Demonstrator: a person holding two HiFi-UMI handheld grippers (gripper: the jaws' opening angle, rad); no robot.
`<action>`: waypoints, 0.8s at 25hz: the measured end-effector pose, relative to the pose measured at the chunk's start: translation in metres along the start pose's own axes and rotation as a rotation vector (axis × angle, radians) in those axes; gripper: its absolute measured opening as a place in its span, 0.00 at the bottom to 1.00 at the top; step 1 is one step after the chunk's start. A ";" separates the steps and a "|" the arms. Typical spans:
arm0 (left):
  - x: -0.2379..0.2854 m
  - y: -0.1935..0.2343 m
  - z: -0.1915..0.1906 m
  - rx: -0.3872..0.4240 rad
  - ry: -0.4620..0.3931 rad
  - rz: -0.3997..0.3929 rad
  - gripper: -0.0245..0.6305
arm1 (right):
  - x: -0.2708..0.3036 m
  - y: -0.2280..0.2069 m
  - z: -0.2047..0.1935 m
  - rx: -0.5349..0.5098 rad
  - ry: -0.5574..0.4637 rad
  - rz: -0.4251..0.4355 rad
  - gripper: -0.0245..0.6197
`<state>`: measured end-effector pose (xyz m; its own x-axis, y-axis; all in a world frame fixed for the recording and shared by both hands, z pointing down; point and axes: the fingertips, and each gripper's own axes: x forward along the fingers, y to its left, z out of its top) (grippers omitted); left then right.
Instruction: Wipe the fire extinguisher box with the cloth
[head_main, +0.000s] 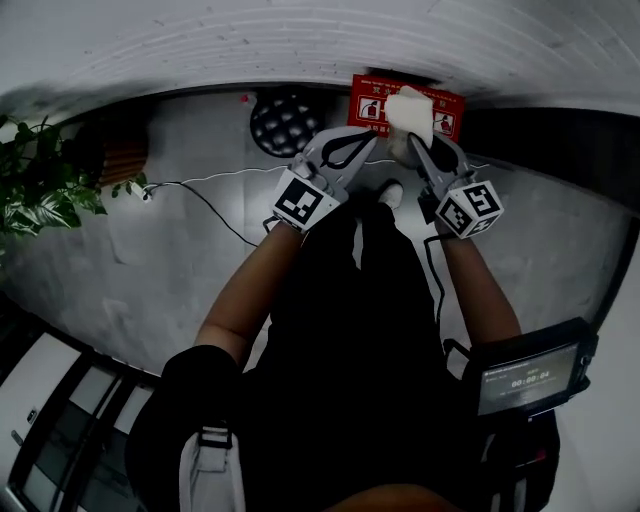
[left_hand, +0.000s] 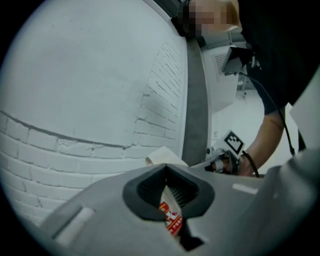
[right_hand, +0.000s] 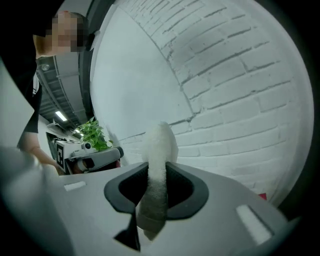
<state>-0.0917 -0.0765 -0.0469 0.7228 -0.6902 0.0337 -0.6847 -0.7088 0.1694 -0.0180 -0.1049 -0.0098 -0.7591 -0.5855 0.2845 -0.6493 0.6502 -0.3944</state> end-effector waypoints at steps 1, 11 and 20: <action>0.005 0.004 -0.013 -0.003 0.006 0.008 0.04 | 0.010 -0.010 -0.012 0.012 0.019 -0.004 0.18; 0.055 0.066 -0.162 -0.044 0.107 0.113 0.04 | 0.110 -0.104 -0.137 0.202 0.190 -0.062 0.18; 0.077 0.105 -0.257 -0.039 0.238 0.140 0.04 | 0.177 -0.147 -0.207 0.292 0.314 -0.090 0.18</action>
<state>-0.0843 -0.1663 0.2268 0.6257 -0.7245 0.2891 -0.7790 -0.5994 0.1840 -0.0665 -0.2035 0.2793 -0.7064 -0.4284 0.5635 -0.7077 0.4124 -0.5737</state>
